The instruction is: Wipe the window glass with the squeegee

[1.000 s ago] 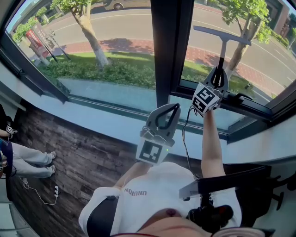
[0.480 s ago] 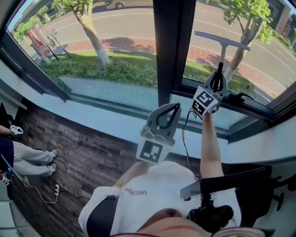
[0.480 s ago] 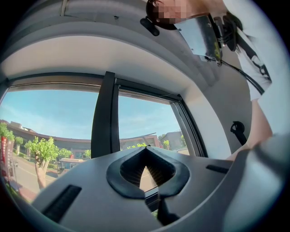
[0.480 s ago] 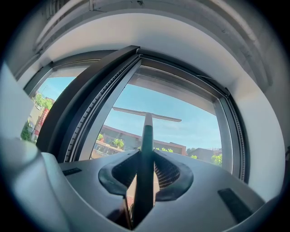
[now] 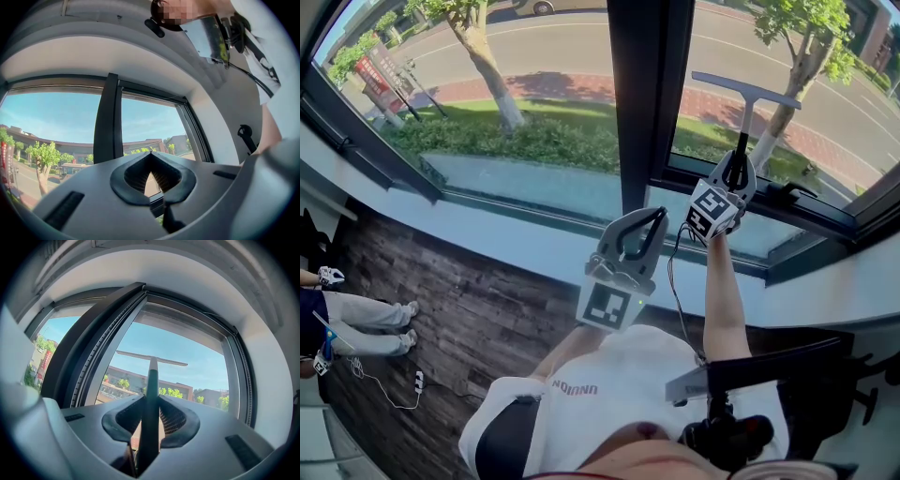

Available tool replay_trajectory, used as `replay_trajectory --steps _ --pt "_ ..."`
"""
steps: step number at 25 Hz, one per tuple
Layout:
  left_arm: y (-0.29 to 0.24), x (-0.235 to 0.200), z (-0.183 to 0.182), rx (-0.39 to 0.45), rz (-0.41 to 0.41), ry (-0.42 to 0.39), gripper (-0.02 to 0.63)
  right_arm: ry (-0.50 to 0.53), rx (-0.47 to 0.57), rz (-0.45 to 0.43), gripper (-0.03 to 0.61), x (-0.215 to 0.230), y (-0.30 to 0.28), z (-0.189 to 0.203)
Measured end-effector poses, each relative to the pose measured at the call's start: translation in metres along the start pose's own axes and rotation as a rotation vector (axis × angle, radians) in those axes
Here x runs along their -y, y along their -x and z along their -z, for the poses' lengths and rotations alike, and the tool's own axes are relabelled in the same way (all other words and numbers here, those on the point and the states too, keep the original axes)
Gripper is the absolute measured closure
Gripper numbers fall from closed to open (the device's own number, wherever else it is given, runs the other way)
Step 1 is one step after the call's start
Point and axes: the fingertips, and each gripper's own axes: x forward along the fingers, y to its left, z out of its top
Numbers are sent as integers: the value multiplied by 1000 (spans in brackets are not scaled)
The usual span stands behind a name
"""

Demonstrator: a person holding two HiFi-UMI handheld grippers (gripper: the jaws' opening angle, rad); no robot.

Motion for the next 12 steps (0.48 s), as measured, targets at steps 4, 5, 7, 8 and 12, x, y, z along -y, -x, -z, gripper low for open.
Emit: replay_trajectory --steps 4,5,7,8,12 --pt "0 1 1 -5 3 -8 618 1 -18 -3 486 -2 2 9" --pt "0 1 2 -5 2 -7 618 0 -23 -7 486 -3 3 11" --pt "0 1 2 -3 -2 -2 618 3 -35 -14 486 -5 4 15" --pt "1 0 3 -4 -4 0 618 4 -39 -16 486 -6 5 18" --pt "-1 1 2 -5 -1 -5 618 1 -50 -18 486 -6 6 25"
